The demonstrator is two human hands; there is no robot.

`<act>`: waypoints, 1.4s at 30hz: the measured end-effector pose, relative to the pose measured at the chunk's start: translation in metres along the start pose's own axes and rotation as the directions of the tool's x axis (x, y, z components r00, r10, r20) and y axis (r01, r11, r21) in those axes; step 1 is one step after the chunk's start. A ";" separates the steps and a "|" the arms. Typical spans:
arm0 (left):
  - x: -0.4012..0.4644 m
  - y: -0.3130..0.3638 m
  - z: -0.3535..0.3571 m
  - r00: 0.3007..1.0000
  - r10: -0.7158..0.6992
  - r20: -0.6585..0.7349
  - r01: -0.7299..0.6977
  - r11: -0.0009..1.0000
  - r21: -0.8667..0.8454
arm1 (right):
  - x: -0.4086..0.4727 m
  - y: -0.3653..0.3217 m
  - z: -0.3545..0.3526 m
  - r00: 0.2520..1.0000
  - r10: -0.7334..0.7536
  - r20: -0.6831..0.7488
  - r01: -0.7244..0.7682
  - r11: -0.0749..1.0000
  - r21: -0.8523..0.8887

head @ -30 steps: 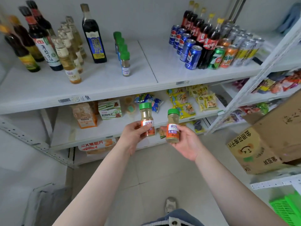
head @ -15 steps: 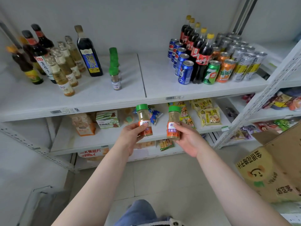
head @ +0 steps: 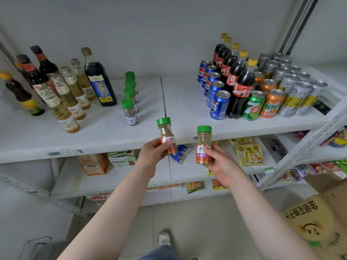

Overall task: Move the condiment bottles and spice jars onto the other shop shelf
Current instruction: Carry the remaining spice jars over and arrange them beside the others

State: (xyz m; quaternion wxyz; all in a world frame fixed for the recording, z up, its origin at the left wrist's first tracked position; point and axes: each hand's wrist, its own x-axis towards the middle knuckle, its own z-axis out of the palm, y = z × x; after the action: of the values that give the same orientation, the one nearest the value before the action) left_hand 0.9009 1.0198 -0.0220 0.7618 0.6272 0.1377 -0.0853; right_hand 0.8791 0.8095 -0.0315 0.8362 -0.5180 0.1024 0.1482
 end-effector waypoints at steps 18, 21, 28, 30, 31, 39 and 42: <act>0.194 0.054 0.010 0.962 0.179 -0.206 -0.163 0.982 0.092 | 0.185 -0.061 0.037 0.999 0.038 -0.009 -0.039 0.998 -0.046; 0.223 0.058 0.019 0.932 0.207 -0.298 -0.156 0.970 0.185 | 0.206 -0.072 0.034 0.998 0.066 0.013 -0.065 0.997 -0.047; 0.280 0.078 0.024 0.838 0.293 -0.460 -0.150 0.935 0.322 | 0.232 -0.081 0.030 0.990 0.090 0.104 -0.080 0.992 -0.096; 0.290 0.082 0.021 0.811 0.358 -0.463 -0.178 0.904 0.388 | 0.237 -0.079 0.027 0.990 0.090 0.113 -0.078 0.991 -0.107; 0.294 0.083 0.019 0.803 0.383 -0.456 -0.186 0.889 0.418 | 0.239 -0.077 0.025 0.989 0.090 0.115 -0.077 0.990 -0.116; 0.325 0.080 0.003 0.810 0.423 -0.406 -0.264 0.881 0.392 | 0.248 -0.071 0.014 0.990 0.069 0.120 -0.048 0.984 -0.171; 0.334 0.081 0.002 0.819 0.419 -0.392 -0.268 0.884 0.384 | 0.253 -0.071 0.014 0.989 0.077 0.125 -0.053 0.981 -0.185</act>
State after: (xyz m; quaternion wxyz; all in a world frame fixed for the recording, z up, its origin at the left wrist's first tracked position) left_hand 1.2417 1.0487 -0.0516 0.6002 0.7557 0.1835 0.1868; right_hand 1.1412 0.8281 -0.0476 0.7854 -0.5772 0.0499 0.2181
